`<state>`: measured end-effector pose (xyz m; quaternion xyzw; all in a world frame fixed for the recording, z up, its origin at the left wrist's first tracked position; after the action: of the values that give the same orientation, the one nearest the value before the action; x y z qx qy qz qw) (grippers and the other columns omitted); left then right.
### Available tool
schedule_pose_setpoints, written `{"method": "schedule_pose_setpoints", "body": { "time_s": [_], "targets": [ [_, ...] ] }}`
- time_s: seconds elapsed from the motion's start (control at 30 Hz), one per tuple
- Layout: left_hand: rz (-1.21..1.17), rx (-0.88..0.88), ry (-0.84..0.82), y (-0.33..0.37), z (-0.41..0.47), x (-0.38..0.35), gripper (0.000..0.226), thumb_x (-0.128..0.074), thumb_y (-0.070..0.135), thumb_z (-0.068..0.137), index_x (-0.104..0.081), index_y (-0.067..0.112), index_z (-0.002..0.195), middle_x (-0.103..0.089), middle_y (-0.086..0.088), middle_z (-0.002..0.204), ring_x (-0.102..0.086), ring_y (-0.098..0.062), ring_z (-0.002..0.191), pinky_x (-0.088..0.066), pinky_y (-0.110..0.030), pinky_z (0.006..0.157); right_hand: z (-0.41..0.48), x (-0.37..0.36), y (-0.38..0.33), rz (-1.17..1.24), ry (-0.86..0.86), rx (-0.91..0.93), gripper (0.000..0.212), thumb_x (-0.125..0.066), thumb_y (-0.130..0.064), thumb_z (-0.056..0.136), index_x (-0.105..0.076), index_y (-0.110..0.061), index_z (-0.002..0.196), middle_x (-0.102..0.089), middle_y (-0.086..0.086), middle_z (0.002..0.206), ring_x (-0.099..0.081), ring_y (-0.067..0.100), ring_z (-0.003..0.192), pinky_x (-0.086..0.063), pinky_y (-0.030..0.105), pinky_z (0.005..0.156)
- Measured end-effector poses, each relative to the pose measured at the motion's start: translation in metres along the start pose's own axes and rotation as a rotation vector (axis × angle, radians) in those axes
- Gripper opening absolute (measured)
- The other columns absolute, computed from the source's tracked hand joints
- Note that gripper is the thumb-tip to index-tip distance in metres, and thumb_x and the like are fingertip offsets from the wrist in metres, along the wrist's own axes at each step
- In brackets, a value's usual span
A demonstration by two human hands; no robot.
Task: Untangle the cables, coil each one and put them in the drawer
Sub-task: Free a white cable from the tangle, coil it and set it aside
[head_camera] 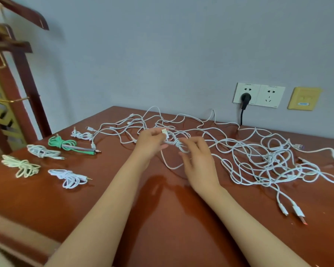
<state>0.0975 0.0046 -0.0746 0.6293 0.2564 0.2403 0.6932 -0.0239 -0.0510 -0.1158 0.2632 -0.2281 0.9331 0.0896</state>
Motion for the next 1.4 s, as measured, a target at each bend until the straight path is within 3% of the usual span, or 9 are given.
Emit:
{"method": "schedule_pose_setpoints", "body": {
  "time_s": [0.2,0.37,0.5,0.6,0.87,1.13,1.23,1.33,1.4],
  "targets": [
    [0.181,0.029,0.040,0.009,0.000,0.055,0.026,-0.053,0.000,0.091,-0.056,0.003,0.117,-0.057,-0.005,0.090,-0.058,-0.013,0.072,-0.053,-0.017,0.065,0.005,-0.029,-0.036,0.334,-0.057,-0.294,0.036,-0.060,0.003,0.083,-0.061,-0.008,0.118,-0.051,0.002,0.106,-0.050,0.011,0.091,-0.036,0.010,0.081],
    [0.413,0.113,0.166,0.011,0.004,0.098,0.021,-0.047,-0.004,0.089,-0.060,0.006,0.104,-0.059,-0.013,0.093,-0.060,-0.014,0.053,-0.054,-0.026,0.064,0.007,-0.054,-0.069,0.479,-0.160,-0.389,0.022,-0.067,-0.002,0.080,-0.061,-0.012,0.099,-0.059,-0.006,0.093,-0.054,0.005,0.075,-0.036,0.000,0.067],
    [0.599,0.172,0.243,0.010,0.001,0.129,0.017,-0.049,-0.001,0.086,-0.061,0.008,0.078,-0.064,-0.018,0.095,-0.066,-0.029,0.081,-0.054,-0.042,0.087,0.007,-0.072,-0.086,0.580,-0.295,-0.480,0.022,-0.068,-0.004,0.080,-0.061,-0.013,0.098,-0.058,-0.008,0.088,-0.049,-0.011,0.062,-0.035,0.000,0.059],
    [0.685,0.218,0.293,0.008,0.002,0.148,0.024,-0.050,0.003,0.084,-0.065,-0.002,0.101,-0.065,-0.026,0.105,-0.064,-0.038,0.099,-0.052,-0.045,0.090,0.007,-0.083,-0.098,0.571,-0.371,-0.477,0.022,-0.068,-0.006,0.080,-0.061,-0.012,0.101,-0.057,-0.005,0.090,-0.049,-0.008,0.065,-0.034,-0.002,0.058],
    [0.948,0.309,0.343,0.003,-0.004,0.169,0.028,-0.045,0.003,0.089,-0.057,-0.007,0.113,-0.061,-0.023,0.117,-0.059,-0.034,0.108,-0.049,-0.036,0.089,0.007,-0.113,-0.116,0.355,-0.521,-0.386,0.016,-0.068,-0.022,0.081,-0.057,-0.027,0.092,-0.064,-0.005,0.101,-0.059,0.019,0.096,-0.046,0.031,0.083],
    [1.165,0.178,0.384,0.003,-0.003,0.157,0.023,-0.050,0.007,0.090,-0.059,-0.003,0.108,-0.061,-0.019,0.113,-0.057,-0.034,0.107,-0.046,-0.033,0.081,0.010,-0.114,-0.117,0.234,-0.584,-0.196,0.025,-0.064,-0.024,0.083,-0.062,-0.022,0.107,-0.062,-0.001,0.112,-0.047,0.021,0.110,-0.039,0.035,0.092],
    [1.174,0.083,0.374,0.006,-0.001,0.145,0.024,-0.048,0.004,0.087,-0.062,-0.003,0.105,-0.063,-0.019,0.111,-0.057,-0.035,0.107,-0.044,-0.034,0.079,0.011,-0.104,-0.113,0.254,-0.446,-0.176,0.028,-0.057,-0.017,0.083,-0.061,-0.019,0.111,-0.055,0.000,0.120,-0.042,0.020,0.116,-0.032,0.030,0.098],
    [1.144,0.002,0.337,0.009,0.001,0.128,0.032,-0.046,0.003,0.085,-0.066,0.004,0.110,-0.063,-0.017,0.116,-0.056,-0.033,0.112,-0.044,-0.033,0.089,0.013,-0.087,-0.091,-0.009,-0.277,-0.171,0.036,-0.051,-0.012,0.084,-0.056,-0.012,0.120,-0.046,0.007,0.132,-0.037,0.024,0.123,-0.026,0.031,0.101],
    [1.119,-0.042,0.294,0.008,0.000,0.112,0.031,-0.045,0.004,0.086,-0.066,0.004,0.109,-0.063,-0.016,0.117,-0.055,-0.033,0.113,-0.044,-0.032,0.090,0.014,-0.078,-0.068,-0.211,-0.336,-0.233,0.047,-0.047,-0.015,0.087,-0.042,-0.008,0.133,-0.034,0.015,0.143,-0.030,0.031,0.132,-0.022,0.035,0.106]
  ]
}}
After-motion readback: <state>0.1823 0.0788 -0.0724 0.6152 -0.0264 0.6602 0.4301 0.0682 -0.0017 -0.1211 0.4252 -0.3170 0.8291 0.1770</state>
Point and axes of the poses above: each hand's wrist, its own z-axis towards the middle knuckle, its own x-axis out of the back of the hand, y = z × x, the point moved 1 cm from there along z, towards the middle knuckle
